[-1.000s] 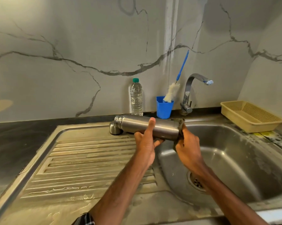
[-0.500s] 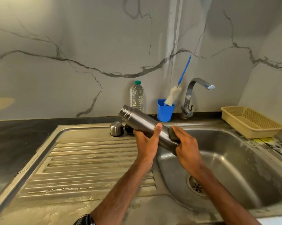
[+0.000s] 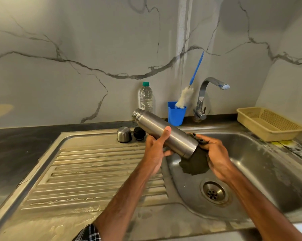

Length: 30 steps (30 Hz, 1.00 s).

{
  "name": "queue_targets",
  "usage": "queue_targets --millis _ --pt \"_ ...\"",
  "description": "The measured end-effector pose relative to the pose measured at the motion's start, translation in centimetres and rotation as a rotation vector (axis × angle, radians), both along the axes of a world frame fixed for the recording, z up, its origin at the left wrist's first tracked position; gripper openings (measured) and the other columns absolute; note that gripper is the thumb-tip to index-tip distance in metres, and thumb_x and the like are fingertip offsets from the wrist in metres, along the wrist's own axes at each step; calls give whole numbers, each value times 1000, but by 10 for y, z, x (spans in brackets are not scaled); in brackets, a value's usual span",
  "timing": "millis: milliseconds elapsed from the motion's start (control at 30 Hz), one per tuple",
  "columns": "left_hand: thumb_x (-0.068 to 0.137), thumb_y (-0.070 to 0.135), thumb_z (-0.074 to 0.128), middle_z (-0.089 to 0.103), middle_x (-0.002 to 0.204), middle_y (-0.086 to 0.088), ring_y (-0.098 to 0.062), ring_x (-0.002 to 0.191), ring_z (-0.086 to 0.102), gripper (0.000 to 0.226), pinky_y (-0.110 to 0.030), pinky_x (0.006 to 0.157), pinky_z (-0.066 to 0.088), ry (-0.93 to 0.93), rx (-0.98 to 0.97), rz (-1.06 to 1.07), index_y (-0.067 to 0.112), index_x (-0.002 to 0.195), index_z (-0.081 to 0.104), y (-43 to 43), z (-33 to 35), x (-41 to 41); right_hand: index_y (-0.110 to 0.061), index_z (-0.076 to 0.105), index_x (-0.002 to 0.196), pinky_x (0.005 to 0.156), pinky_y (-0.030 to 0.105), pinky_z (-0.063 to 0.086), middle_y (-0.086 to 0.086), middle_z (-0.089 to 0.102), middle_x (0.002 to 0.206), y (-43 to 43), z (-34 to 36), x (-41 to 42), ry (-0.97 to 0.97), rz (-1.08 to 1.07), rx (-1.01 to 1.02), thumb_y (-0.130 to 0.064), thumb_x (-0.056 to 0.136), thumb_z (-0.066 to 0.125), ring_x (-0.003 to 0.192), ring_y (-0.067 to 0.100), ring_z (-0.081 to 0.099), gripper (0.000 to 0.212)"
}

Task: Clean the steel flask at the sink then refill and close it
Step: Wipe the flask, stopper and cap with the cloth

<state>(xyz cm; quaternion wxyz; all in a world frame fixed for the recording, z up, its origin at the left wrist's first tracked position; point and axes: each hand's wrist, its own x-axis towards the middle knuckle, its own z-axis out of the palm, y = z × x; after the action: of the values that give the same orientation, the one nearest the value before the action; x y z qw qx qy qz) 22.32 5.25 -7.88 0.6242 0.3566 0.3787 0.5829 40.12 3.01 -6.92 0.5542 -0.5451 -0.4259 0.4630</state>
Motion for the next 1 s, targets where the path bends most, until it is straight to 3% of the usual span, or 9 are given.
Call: queue_targets --millis 100,167,333,433,567,733,800,900,1000 --pt "77 30 78 57 133 -8 -21 117 63 61 -63 97 52 -60 26 -4 17 126 44 1 -3 1 -8 70 112 68 28 59 10 76 101 -2 0 -3 257 -4 -104 8 95 41 92 21 72 38" --pt "76 31 79 60 132 -5 -15 111 68 65 -58 96 55 -10 80 -4 18 129 45 0 -5 2 -7 70 109 61 25 59 10 76 94 -4 0 -5 314 -25 -145 10 95 38 88 20 72 38" --pt "80 29 84 62 132 -4 -8 109 70 68 -42 88 61 112 175 7 22 134 45 0 -9 4 -1 66 118 78 36 56 21 73 105 -6 -2 -9 357 -51 -247 4 95 40 100 31 69 35" --pt "81 19 78 64 131 -3 -9 113 69 79 -35 87 61 93 224 23 17 148 36 0 -8 4 2 66 118 74 37 57 23 74 100 -11 -2 -11 363 -38 -295 7 90 41 92 31 70 38" --pt "78 23 87 60 140 -7 -18 126 62 96 -44 103 54 171 333 77 16 154 28 -1 -9 0 4 64 120 83 41 56 24 73 108 -18 -4 -15 421 54 -384 5 88 44 102 33 70 38" --pt "82 24 84 54 145 -3 -11 128 59 96 -29 102 53 299 418 192 23 156 23 -8 -14 6 3 63 117 84 42 55 22 74 105 -20 0 -13 473 46 -342 5 90 49 104 34 69 31" --pt "83 22 83 53 145 -2 -9 127 59 95 -25 98 54 332 432 221 24 156 22 -10 -15 11 5 64 113 82 41 56 22 74 99 -21 -2 -17 408 -11 -277 6 91 51 99 33 70 25" --pt "81 24 85 54 143 0 -6 125 59 91 -38 101 55 384 433 273 25 151 27 -11 -19 15 1 67 103 88 53 57 22 73 97 -25 -7 -28 149 -92 -196 -1 96 54 95 35 71 16" --pt "80 23 87 53 142 4 1 121 59 89 -40 103 54 424 416 308 27 148 29 -14 -22 21 -19 68 108 75 51 62 9 72 99 -30 -5 -36 -183 -155 -14 -10 101 54 88 26 72 18"
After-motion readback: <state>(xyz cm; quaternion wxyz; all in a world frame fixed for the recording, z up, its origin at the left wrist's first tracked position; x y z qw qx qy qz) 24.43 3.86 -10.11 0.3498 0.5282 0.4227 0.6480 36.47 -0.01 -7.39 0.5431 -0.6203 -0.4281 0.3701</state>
